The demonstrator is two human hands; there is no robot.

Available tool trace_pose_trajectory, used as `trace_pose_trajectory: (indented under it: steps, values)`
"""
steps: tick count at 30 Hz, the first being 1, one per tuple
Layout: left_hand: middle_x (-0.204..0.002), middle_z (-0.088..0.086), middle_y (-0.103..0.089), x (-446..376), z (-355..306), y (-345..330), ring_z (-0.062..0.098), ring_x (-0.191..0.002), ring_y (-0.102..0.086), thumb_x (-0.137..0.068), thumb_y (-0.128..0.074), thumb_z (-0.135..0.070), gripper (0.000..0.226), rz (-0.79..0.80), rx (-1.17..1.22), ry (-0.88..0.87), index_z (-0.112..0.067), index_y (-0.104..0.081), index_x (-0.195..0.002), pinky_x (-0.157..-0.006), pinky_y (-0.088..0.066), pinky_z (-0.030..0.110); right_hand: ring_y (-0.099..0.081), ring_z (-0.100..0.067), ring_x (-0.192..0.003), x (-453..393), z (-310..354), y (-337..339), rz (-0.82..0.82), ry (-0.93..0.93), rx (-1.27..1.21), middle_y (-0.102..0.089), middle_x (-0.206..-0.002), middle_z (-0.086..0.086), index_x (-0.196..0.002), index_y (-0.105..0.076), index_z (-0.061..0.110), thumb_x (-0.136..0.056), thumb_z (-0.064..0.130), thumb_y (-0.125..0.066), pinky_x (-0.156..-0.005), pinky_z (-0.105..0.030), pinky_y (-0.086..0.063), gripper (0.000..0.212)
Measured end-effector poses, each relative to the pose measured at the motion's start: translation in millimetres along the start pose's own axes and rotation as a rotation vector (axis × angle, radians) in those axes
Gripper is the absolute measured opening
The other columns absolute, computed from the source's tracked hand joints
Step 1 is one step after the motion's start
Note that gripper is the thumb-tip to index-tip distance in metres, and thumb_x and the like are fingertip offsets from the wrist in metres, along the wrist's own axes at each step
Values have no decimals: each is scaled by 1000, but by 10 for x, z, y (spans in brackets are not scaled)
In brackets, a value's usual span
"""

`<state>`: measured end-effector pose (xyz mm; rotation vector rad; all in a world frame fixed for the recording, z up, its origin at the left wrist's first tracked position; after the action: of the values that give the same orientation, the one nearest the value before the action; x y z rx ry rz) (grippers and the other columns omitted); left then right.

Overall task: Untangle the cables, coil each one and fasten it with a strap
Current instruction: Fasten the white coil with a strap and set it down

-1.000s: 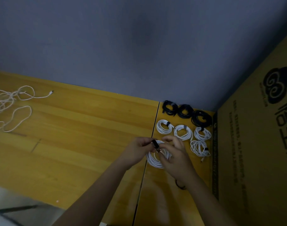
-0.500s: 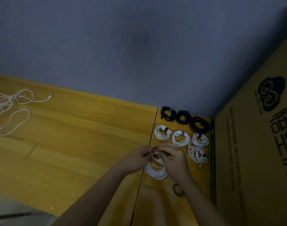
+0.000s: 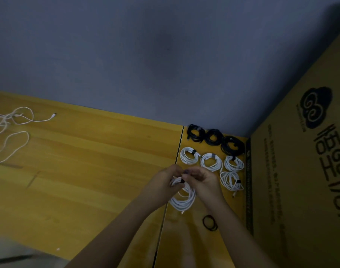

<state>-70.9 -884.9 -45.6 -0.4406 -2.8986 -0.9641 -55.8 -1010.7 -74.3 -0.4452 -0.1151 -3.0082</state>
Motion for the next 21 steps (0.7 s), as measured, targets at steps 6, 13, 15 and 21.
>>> trace_pose_trajectory:
  steps: [6,13,15,21]
  values:
    - [-99,3,-61,88,-220,83,21,-86,-58,-94,-59,-17,17,-180,-105,-186,-11,-58,-110,-66,-42,23,-71,-21,-76,-33,-89,28,29,-231,-273,-73,-81,-5,-91,-72,8,-79,6,-73,-62,-26,-53,12]
    - [-104,14,-69,81,-276,146,24,-95,-66,-90,-64,-9,25,-196,-192,-312,-1,-68,-114,-81,-44,17,-67,-20,-64,-75,-76,22,82,-398,-358,-70,-76,-9,-89,-70,4,-78,7,-74,-54,-27,-52,12]
    - [-107,12,-68,79,-245,138,24,-97,-64,-93,-61,-13,27,-180,-211,-294,-3,-67,-118,-81,-44,21,-68,-25,-73,-118,-59,49,41,-327,-242,-71,-81,-12,-85,-71,7,-80,7,-74,-64,-33,-56,5]
    - [-107,6,-62,16,-169,174,21,-91,-59,-96,-56,-22,26,-105,-205,-207,-15,-64,-120,-76,-47,32,-67,-24,-83,-159,205,22,-58,-8,75,-70,-84,-8,-74,-70,15,-86,5,-67,-76,-34,-54,16]
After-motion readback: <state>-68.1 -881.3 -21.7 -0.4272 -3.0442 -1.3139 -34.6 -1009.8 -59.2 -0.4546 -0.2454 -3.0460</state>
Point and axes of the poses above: each hand's wrist, its own x-axis away from the middle knuckle, its own y-axis out of the back of the hand, z = x × y, the point moved 8 cm from there along -x, towards the middle knuckle
